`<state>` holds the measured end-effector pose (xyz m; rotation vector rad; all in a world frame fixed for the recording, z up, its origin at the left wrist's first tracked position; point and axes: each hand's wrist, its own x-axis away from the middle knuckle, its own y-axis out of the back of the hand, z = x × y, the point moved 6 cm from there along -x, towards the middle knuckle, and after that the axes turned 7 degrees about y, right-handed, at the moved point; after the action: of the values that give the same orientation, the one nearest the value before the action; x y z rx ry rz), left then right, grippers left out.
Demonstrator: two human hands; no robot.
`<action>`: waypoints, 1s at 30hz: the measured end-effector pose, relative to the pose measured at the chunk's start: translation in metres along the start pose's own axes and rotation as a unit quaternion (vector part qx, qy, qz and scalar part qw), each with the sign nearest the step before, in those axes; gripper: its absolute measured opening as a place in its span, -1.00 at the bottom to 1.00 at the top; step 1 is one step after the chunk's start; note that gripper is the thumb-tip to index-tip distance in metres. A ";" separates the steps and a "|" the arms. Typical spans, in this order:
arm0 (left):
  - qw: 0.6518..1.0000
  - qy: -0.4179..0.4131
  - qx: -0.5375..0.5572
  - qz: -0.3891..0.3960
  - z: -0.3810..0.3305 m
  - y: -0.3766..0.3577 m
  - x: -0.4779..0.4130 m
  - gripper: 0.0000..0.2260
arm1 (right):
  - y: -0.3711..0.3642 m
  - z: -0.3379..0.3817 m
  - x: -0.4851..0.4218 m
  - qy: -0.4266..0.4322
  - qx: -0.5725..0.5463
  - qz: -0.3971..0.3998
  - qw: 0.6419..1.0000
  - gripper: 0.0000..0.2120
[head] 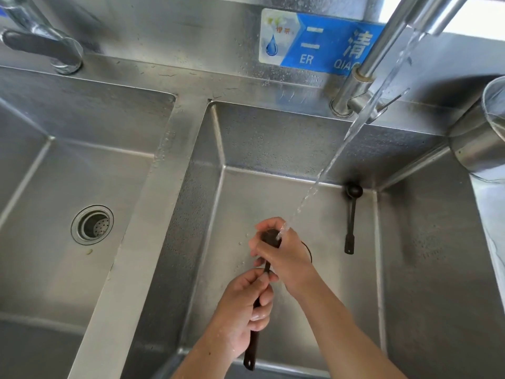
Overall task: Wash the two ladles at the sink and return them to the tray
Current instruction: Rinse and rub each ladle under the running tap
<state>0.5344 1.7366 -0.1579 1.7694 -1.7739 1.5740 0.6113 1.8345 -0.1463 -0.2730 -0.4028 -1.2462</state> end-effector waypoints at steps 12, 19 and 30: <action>0.998 -0.024 -0.064 0.008 -0.012 -0.014 0.007 -0.75 | 0.003 0.003 -0.009 -0.119 -0.377 -0.020 0.918 -0.32; 0.989 -0.059 -0.115 0.071 -0.048 -0.042 0.009 -0.67 | 0.015 0.043 0.000 0.034 -0.343 0.096 0.934 -0.59; 0.980 -0.104 -0.137 0.096 -0.070 -0.058 -0.003 -0.66 | 0.028 0.068 -0.001 0.068 -0.328 0.094 0.938 -0.63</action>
<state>0.5449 1.8061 -0.1002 1.7242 -2.1961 1.1663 0.6277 1.8721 -0.0852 -0.7703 0.1731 -1.1704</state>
